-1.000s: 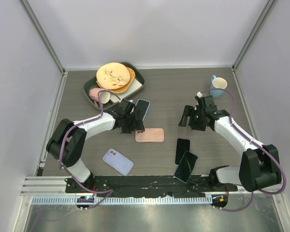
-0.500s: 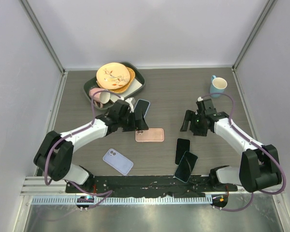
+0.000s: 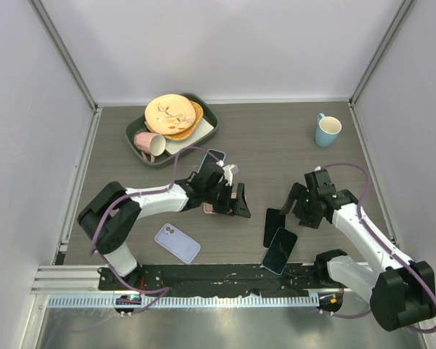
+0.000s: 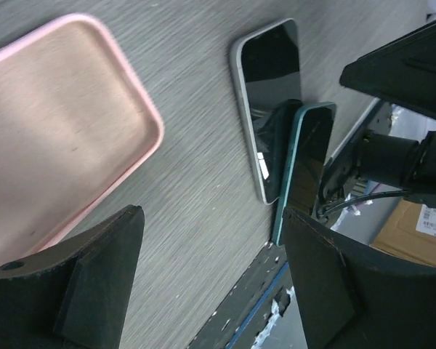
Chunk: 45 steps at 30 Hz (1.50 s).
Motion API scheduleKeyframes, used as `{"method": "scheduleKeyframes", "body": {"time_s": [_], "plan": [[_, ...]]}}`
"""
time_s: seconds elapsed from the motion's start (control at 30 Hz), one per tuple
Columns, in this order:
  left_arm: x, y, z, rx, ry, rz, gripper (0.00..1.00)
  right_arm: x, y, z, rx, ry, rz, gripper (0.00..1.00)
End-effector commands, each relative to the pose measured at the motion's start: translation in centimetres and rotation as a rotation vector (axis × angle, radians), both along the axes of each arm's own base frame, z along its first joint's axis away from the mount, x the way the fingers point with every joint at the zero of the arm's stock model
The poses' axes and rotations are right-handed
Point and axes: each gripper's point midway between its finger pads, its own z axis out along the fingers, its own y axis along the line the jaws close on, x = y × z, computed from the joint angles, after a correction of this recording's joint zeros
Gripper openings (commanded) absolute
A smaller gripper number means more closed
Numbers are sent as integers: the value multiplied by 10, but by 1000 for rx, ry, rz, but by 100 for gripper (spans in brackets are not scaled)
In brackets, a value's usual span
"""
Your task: Put the phone into the phone case
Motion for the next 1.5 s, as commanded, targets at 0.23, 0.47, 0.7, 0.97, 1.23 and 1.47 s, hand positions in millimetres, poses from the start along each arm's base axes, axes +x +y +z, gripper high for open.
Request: {"method": "scheduleKeyframes", "body": {"time_s": [0.23,0.47,0.7,0.97,1.23,1.47], "plan": [[-6,-59,24,-172,21,-117,77,-62,-10,-29,-7,189,-42,79],[-13,-66,17,-175,51,-141,73,-69,10,-38,118,198,-30,79],[-17,-70,15,-185,69,-140,64,-48,37,-32,270,133,3,75],[-18,-58,17,-177,46,-94,62,-19,60,-30,363,78,64,35],[-1,-25,36,-164,-74,48,63,4,82,-47,298,85,207,25],[-6,-5,27,-104,-66,75,63,29,115,-48,274,44,362,25]]}}
